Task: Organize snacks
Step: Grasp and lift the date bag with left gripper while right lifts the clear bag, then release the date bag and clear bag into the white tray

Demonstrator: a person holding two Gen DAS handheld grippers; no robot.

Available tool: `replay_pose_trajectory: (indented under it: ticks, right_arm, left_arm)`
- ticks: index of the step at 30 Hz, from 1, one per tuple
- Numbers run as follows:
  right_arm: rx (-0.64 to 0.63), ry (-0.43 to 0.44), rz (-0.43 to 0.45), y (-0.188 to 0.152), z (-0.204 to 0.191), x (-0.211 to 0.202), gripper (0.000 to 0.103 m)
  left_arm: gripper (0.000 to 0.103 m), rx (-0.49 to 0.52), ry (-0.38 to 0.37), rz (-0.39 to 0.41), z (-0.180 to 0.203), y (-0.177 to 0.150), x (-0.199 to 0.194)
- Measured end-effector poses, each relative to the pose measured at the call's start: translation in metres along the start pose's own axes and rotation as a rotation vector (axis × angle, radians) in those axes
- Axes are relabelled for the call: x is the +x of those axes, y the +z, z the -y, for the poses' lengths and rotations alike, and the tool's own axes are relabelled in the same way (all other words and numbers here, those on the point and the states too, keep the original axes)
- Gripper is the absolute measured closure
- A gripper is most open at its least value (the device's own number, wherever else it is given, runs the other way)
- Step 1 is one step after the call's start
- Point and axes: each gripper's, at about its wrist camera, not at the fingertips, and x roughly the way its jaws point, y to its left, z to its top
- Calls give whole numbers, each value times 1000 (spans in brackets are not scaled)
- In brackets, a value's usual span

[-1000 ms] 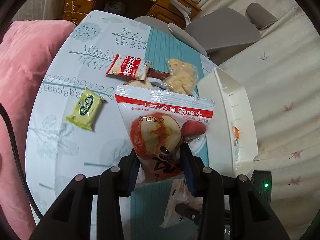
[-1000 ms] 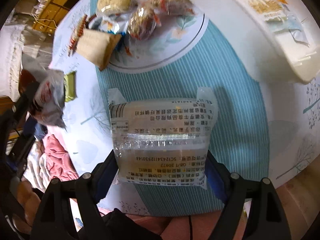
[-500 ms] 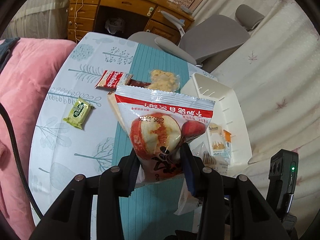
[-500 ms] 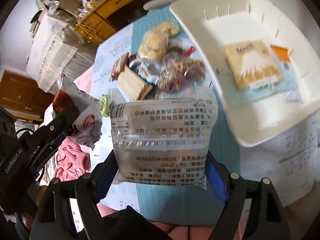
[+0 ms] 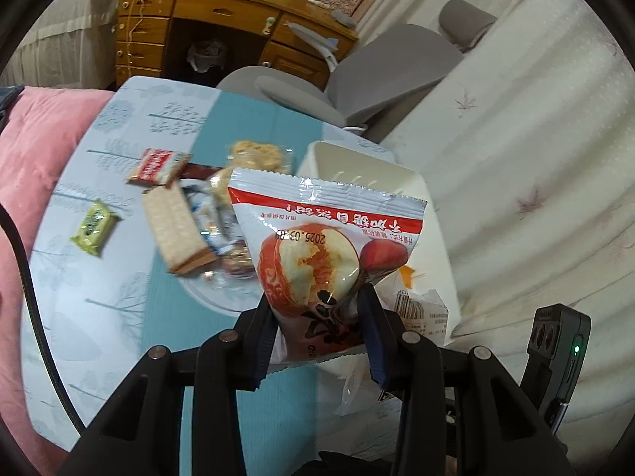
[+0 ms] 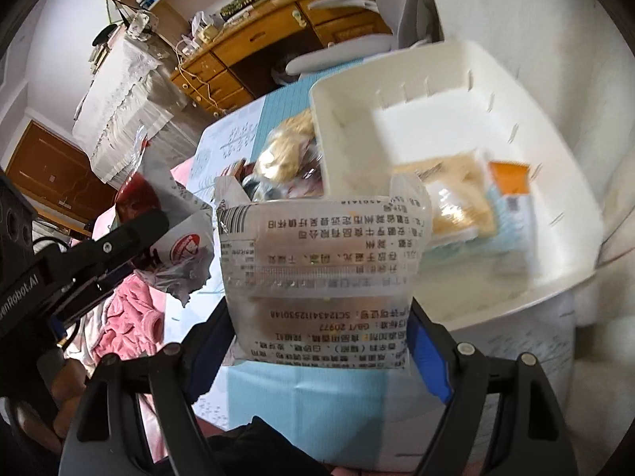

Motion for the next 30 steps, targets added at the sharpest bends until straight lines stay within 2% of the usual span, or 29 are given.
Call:
replay_pose_trajectory:
  ticks: [10, 14, 20, 21, 22, 24, 26, 28, 30]
  right_arm:
    - [-15, -26, 81, 16, 55, -33, 21]
    - [-9, -46, 108, 21, 74, -42, 20]
    - [24, -47, 125, 24, 97, -46, 18]
    - [31, -45, 124, 24, 99, -46, 18]
    - [36, -44, 120, 24, 102, -46, 18]
    - [58, -41, 122, 24, 108, -45, 17]
    - [69, -25, 140, 24, 111, -48, 13]
    - [71, -34, 159, 23, 111, -50, 8]
    - [77, -27, 157, 21, 112, -49, 8]
  left_arm:
    - [65, 18, -38, 8, 59, -9, 35]
    - [64, 17, -60, 11, 74, -13, 46]
    - [64, 11, -50, -4, 87, -21, 58]
    - [59, 11, -39, -13, 89, -22, 60]
    - [47, 6, -29, -20, 89, -23, 62]
    - [37, -5, -11, -25, 88, -25, 63]
    - [35, -5, -2, -17, 89, -27, 61]
    - [27, 1, 14, -14, 89, -28, 59]
    - [27, 1, 23, -13, 89, -29, 57]
